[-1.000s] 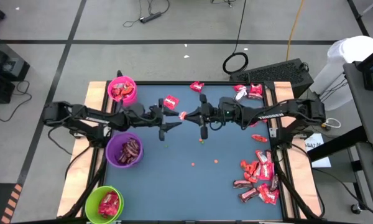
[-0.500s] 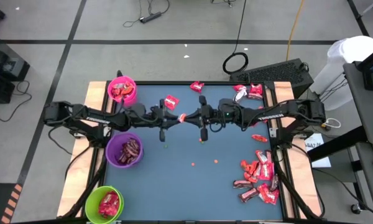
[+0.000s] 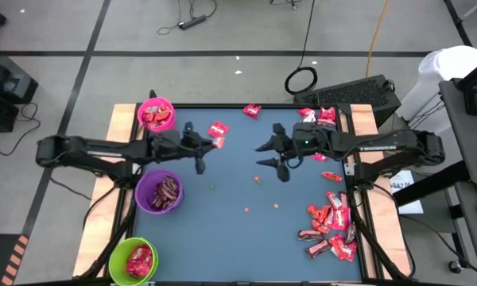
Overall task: Organize candy in baskets
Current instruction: Put the orange chocolate into the pink bucket
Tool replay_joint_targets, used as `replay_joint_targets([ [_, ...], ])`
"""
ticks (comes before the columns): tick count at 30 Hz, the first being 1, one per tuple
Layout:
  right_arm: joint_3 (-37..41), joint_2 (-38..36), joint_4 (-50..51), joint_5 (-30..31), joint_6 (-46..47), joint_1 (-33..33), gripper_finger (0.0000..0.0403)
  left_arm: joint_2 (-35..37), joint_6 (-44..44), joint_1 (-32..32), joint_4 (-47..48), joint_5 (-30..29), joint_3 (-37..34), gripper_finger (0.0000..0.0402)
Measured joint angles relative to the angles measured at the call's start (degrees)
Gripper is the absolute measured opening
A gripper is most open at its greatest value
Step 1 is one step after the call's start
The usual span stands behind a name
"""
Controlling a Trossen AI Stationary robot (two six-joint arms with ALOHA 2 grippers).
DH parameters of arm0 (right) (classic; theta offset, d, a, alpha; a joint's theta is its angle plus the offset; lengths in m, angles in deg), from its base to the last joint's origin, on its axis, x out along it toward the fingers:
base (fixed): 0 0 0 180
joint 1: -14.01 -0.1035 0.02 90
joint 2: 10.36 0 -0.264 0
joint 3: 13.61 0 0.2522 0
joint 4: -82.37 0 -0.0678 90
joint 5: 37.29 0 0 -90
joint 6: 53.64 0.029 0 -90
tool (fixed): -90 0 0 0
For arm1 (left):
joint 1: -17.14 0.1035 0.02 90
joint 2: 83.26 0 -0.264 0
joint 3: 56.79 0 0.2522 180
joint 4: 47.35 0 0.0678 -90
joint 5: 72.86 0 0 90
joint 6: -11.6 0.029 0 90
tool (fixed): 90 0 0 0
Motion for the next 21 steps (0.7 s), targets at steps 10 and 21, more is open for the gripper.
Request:
replay_joint_targets([
  [10, 0.09, 2.60, 11.17, 10.83, -0.17, 0.02, 0.0198, 10.17, -6.41, 6.14, 38.72, -20.19, 9.84, 0.0049],
  [21, 0.09, 8.93, 10.28, 11.89, -2.08, 0.02, 0.0198, 10.09, -9.09, 25.39, 53.70, -21.93, 12.39, 0.0050],
])
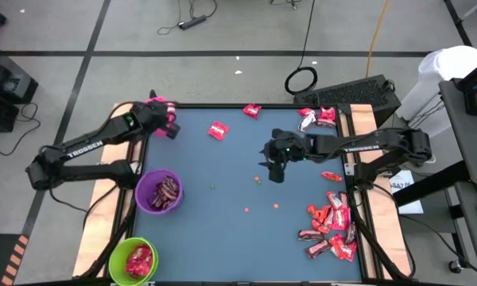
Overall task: Organize candy in baskets
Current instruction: Put the orange chocolate into the pink bucket
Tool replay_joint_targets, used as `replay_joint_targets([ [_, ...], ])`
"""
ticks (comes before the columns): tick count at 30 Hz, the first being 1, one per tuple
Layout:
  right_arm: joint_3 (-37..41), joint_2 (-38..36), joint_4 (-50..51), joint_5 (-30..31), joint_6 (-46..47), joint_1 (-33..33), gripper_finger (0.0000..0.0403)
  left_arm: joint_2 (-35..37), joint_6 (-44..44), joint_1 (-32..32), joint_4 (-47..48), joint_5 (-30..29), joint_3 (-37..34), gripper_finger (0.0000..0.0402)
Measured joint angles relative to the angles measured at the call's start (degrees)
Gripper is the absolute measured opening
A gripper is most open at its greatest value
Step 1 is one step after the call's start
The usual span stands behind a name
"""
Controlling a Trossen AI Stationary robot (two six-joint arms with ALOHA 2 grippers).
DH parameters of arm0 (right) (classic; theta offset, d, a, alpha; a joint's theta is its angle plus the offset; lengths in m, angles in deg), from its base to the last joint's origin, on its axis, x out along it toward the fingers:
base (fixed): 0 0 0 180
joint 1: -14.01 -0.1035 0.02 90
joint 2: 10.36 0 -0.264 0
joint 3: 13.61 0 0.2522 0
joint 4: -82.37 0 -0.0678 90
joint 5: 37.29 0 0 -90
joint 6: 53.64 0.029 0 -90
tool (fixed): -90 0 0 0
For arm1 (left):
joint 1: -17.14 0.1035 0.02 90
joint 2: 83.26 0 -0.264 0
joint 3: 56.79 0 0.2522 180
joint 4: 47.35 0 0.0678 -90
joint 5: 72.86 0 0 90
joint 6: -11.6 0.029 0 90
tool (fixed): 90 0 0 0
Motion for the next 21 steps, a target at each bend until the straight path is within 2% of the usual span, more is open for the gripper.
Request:
replay_joint_targets([
  [6, 0.00, 1.54, 0.42, 0.02, 0.00, 0.00, 0.0198, -1.11, 0.79, 8.19, 1.68, 0.43, 0.00, 0.0050],
  [13, 0.00, 1.87, 0.31, 0.02, 0.13, -0.01, 0.0199, -4.51, 3.19, 13.08, 0.98, 0.64, -0.02, 0.0055],
  [16, 0.00, 1.87, 0.31, 0.02, 0.17, -0.02, 0.0199, -6.56, 3.22, 13.36, 0.96, 0.80, -0.02, 0.0079],
  [21, 0.00, 1.87, 0.43, 0.02, 1.37, -0.04, 0.0199, -8.66, 4.69, 13.36, 2.23, 2.78, 1.39, 0.0141],
])
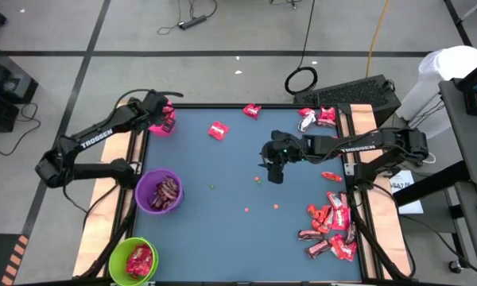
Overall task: Organize candy in baskets
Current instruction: Put the orange chocolate into the pink bucket
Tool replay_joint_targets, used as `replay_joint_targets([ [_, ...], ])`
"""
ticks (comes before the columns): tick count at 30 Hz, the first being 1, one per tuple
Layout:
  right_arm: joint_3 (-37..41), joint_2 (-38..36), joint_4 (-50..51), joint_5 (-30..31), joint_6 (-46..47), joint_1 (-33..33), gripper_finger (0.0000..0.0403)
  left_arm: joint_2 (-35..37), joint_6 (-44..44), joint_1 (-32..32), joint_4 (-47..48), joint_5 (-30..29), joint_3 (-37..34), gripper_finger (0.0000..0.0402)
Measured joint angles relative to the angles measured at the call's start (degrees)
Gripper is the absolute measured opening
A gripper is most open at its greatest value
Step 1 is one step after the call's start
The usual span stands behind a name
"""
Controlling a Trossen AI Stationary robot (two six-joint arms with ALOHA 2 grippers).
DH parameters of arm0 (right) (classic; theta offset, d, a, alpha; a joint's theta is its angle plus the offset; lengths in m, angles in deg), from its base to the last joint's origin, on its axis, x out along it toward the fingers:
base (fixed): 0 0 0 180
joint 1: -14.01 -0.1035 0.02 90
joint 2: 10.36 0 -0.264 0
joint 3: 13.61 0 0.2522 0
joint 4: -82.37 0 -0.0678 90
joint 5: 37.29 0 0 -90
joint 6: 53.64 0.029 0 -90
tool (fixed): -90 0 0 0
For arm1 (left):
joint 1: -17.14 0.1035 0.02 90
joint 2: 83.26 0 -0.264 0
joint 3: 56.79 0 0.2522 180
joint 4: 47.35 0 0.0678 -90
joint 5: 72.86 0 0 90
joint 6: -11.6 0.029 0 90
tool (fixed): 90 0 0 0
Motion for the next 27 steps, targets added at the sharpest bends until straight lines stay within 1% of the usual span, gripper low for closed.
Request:
replay_joint_targets([
  [3, 0.00, 0.00, 0.03, 0.00, 0.10, 0.00, 0.0199, -0.03, 0.01, 0.02, 1.72, 2.21, 2.19, 0.0169],
  [4, 0.00, 0.00, 0.03, 0.00, 0.13, 0.01, 0.0199, -0.03, -0.02, 0.03, 2.32, 3.98, 3.00, 0.0175],
  [7, 0.00, 0.00, 0.01, 0.01, 0.32, 0.00, 0.0199, -0.03, 0.00, 0.97, 3.39, 10.69, 4.58, 0.0182],
  [9, 0.00, 0.00, -0.11, -0.01, 0.31, 0.00, 0.0199, -0.51, 0.30, 2.10, 3.18, 13.25, 4.87, 0.0180],
  [12, 0.00, 0.00, -0.10, 0.00, 0.31, 0.01, 0.0199, -2.66, 0.34, 4.46, 3.83, 12.80, 4.88, 0.0174],
  [16, 0.00, 0.00, -0.08, 0.00, 0.34, 0.00, 0.0199, -7.32, 1.50, 6.80, 3.71, 12.98, 4.88, 0.0169],
  [22, 0.00, 0.00, -0.06, -0.02, 0.98, 0.00, 0.0199, -13.27, 1.74, 7.19, 3.84, 12.80, 4.93, 0.0168],
  [27, 0.00, 0.00, 0.03, -0.02, 1.45, 0.02, 0.0199, -15.71, 2.31, 7.26, 4.54, 12.32, 5.14, 0.0168],
])
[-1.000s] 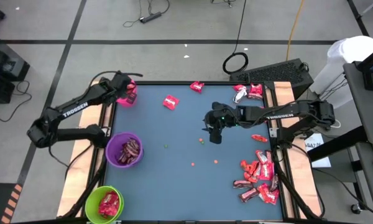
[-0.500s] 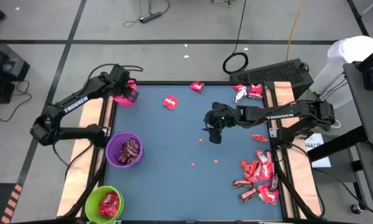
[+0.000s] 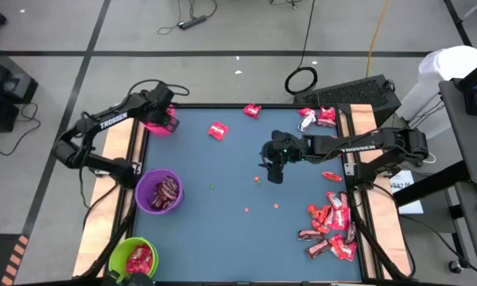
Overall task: Organize candy in baskets
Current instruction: Put the orange chocolate into the pink bucket, then put the white chocolate into the violet bucket
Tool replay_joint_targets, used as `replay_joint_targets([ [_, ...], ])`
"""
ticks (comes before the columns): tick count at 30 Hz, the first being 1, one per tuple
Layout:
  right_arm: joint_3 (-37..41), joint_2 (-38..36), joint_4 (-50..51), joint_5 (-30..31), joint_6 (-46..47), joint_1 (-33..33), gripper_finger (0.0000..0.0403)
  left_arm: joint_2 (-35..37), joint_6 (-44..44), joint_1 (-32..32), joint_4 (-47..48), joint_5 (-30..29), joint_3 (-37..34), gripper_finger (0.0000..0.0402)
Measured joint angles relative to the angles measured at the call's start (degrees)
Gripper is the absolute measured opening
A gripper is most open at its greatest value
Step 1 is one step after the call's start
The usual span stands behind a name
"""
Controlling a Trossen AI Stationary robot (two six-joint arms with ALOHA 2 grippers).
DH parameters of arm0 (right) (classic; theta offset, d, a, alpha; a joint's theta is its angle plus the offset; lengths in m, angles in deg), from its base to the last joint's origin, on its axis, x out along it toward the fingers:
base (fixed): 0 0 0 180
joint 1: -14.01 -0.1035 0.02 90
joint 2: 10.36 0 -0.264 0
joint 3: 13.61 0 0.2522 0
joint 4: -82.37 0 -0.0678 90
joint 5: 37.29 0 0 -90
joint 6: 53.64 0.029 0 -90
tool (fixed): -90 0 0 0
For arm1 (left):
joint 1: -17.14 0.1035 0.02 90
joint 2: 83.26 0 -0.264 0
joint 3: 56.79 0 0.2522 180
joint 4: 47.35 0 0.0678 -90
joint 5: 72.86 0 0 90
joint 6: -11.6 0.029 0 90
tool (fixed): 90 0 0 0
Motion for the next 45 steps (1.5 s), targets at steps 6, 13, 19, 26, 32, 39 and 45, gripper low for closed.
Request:
replay_joint_targets([
  [6, 0.00, 0.00, -0.02, 0.00, 0.00, -0.02, 0.0199, 0.11, 0.78, -0.03, 2.23, -0.81, 1.57, 0.0168],
  [13, 0.00, -0.02, -0.02, 0.00, 0.77, -0.02, 0.0199, 4.79, 1.13, -2.32, 4.20, -0.83, 7.21, 0.0168],
  [19, 0.00, -0.03, 0.14, 0.00, 0.86, -0.01, 0.0199, 14.58, 3.62, -9.53, -3.11, 1.33, 6.82, 0.0168],
  [26, -0.02, -0.07, 4.50, 1.90, 3.62, 1.13, 0.0199, 26.50, 3.60, -22.14, -21.47, 6.67, -2.41, 0.0168],
  [32, 0.00, -1.35, 13.41, 6.03, 8.34, 5.00, 0.0199, 29.38, 2.06, -31.14, -36.72, 7.36, -12.98, 0.0168],
  [39, -0.02, -3.69, 21.63, 12.38, 13.84, 12.23, 0.0199, 26.80, -3.90, -39.75, -61.15, 8.55, -25.72, 0.0168],
  [45, -0.02, -3.48, 27.39, 11.92, 21.84, 20.81, 0.0223, 23.72, -3.43, -43.00, -73.40, 8.49, -30.29, 0.0168],
])
